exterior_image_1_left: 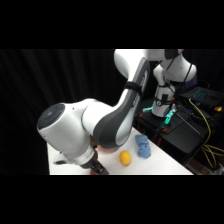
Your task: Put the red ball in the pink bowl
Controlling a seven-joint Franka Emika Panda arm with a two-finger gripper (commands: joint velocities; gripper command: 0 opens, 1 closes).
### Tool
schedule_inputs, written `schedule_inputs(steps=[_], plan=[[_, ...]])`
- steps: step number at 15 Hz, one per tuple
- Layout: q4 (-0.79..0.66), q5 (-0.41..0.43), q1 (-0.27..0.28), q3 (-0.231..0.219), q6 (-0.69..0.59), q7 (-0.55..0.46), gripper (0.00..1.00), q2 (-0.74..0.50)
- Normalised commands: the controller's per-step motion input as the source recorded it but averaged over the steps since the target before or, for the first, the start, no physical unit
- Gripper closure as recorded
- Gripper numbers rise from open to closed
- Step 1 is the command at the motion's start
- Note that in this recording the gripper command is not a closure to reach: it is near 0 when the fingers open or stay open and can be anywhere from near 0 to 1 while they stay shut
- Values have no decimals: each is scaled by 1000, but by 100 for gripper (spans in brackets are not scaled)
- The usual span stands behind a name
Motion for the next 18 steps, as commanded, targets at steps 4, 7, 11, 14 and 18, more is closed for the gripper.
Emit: schedule_inputs(steps=[4,7,11,14,18], plan=[[557,-34,-41,26,-242,-221,0,403],[502,-15,-49,30,-265,-214,0,333],[495,-31,-16,15,-306,-177,100,213],[451,-69,28,-25,-311,-113,100,122],[192,-97,44,-53,-230,-59,38,-89]])
